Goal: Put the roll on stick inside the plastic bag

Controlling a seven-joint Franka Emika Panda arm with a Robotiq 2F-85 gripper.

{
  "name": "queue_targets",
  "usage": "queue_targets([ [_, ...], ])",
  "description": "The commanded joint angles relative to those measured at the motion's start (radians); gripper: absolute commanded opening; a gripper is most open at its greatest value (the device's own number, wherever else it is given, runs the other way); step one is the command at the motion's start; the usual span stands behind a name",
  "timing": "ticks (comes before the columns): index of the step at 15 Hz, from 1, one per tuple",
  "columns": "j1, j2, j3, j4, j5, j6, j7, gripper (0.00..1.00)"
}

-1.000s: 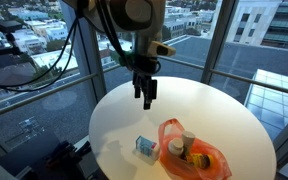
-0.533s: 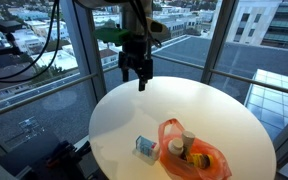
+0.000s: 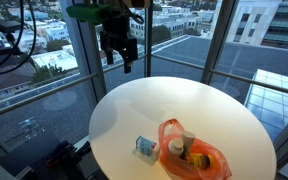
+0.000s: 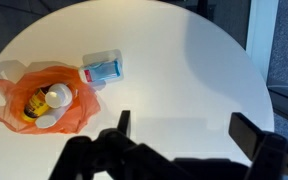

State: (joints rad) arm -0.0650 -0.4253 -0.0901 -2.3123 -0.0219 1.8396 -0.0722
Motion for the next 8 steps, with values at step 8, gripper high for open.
queue_targets([
  [8,0.001,-0.050,0.011,-0.022,0.029,-0.032,0.005,1.00],
])
